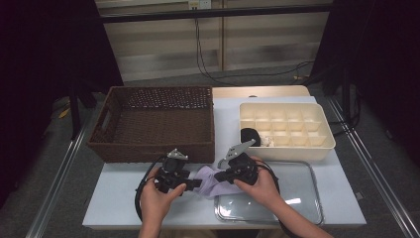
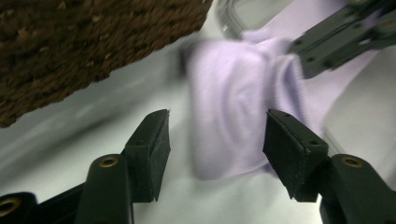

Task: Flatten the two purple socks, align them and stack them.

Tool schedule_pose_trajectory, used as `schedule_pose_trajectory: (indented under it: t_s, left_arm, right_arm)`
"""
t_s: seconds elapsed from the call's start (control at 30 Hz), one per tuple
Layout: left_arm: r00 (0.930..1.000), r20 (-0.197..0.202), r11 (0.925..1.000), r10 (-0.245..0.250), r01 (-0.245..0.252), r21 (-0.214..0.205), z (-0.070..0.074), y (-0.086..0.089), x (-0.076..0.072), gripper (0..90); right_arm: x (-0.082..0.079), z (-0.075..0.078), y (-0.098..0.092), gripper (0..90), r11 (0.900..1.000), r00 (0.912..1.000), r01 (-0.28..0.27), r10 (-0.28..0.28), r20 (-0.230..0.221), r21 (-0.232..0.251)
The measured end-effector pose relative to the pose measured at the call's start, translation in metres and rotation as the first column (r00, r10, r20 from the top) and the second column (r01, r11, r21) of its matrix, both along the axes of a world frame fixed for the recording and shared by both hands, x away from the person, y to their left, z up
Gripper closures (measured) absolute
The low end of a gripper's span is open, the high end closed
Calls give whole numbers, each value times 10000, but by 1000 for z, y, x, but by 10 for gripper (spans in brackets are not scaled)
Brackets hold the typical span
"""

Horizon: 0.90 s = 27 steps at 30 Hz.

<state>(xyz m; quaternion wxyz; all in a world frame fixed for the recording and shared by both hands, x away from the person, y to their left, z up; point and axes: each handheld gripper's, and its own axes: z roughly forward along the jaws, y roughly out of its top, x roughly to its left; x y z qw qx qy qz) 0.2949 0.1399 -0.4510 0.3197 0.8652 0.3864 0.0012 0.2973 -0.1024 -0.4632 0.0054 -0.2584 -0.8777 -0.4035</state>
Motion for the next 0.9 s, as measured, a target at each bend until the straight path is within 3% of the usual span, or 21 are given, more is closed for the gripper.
schedule_pose_trajectory:
  t_s: [0.13,0.23,0.33,0.5,0.63,0.73,0.8,0.9]
  left_arm:
    - [9992,-382,9998,-97,103,158,-7,-1,2,540]
    - [9989,-413,9990,-221,237,387,-7,-3,2,741]
    - [9990,-430,9998,-116,124,169,0,0,2,862]
    - [9998,144,9998,-150,151,-105,16,1,-1,871]
    - [9972,413,9980,-617,622,-109,20,-7,-2,866]
    - [9956,480,9967,-810,808,48,16,-12,-2,861]
    - [9951,390,9958,-910,904,163,13,-12,-1,861]
    - [9948,410,9956,-931,926,139,12,-12,-1,860]
  right_arm:
    - [-3,-1,1,894,10000,10000,-44,44,88,-44]
    - [-4,0,2,895,10000,9999,-76,77,128,-59]
    - [-7,1,3,895,9998,9998,-194,195,84,-48]
    - [-14,5,6,895,9984,9990,-450,452,-59,335]
    - [-19,6,12,887,9958,9968,-725,742,-291,566]
    - [-21,11,13,742,9982,9978,-521,509,425,280]
    - [-20,15,11,707,9990,9971,-317,293,707,328]
    - [-14,24,6,623,9998,9899,115,-133,1414,139]
